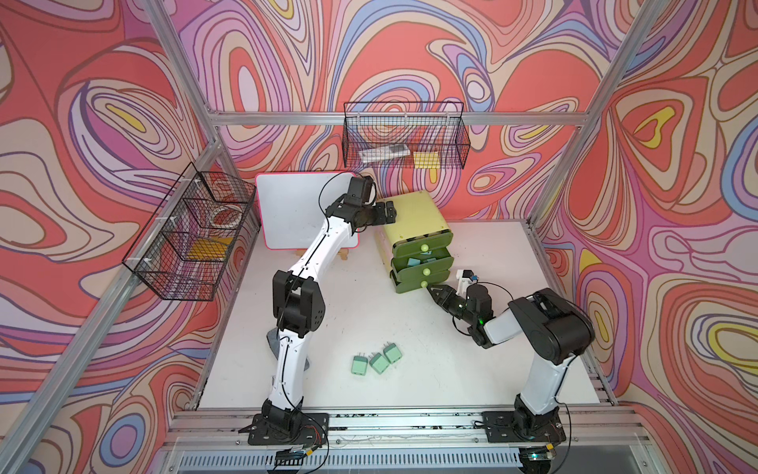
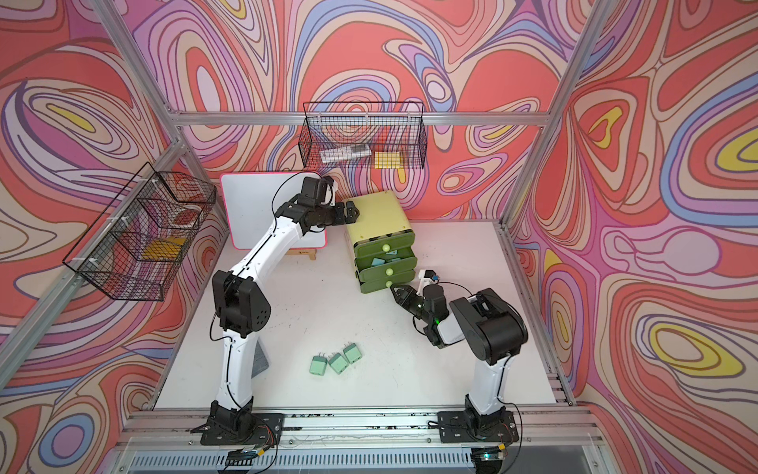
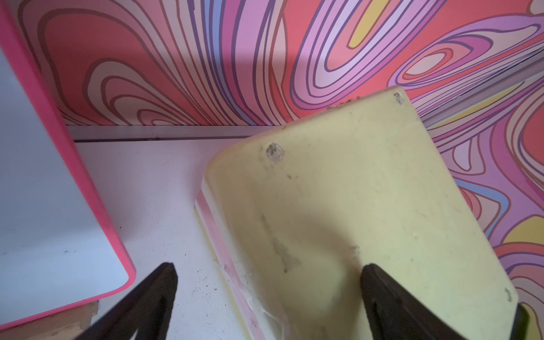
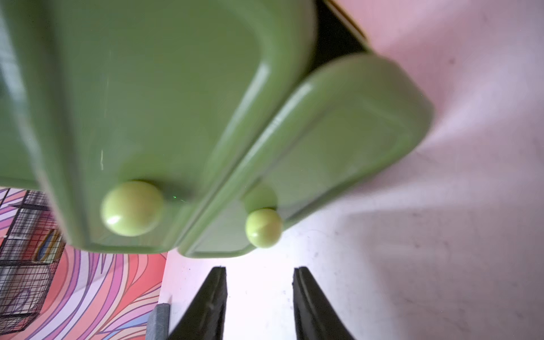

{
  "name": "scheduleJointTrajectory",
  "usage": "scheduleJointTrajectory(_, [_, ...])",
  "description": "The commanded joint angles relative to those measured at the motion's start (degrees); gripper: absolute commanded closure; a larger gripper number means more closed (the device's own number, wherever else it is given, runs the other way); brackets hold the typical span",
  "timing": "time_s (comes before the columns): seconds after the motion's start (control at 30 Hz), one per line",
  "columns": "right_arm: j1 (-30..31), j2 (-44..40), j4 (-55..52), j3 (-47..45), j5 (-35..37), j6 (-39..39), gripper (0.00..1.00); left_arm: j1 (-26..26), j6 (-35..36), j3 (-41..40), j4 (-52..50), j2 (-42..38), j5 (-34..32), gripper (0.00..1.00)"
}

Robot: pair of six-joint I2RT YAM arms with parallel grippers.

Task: Place the plugs into the drawer by color
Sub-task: Close the drawer in the storage box.

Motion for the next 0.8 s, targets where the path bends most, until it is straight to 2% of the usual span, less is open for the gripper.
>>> scheduleJointTrajectory(0.0, [0.78,-6.8,-10.52,0.79,2.59,-8.59,0.64,-0.25,1.33,-1.42,-1.95,0.74,-0.48,0.04])
scheduleJointTrajectory(0.17, [0.96,-10.49,-18.74,5.58,5.01,-14.88,0.71,-0.25,0.98,-1.46,-1.79,0.84,-0.05,0.04])
scheduleJointTrajectory(0.43, [0.89,-6.98,-27.0,15.68,6.19,-21.77,0.84,-0.25,0.89,-1.5,-1.96,0.5,0.08,0.04])
scheduleJointTrajectory(0.77, [1.15,-3.48,-26.3,19.72,7.16,-23.59,0.86,-0.4,0.97,-2.0,-1.88,0.05,0.05,0.04])
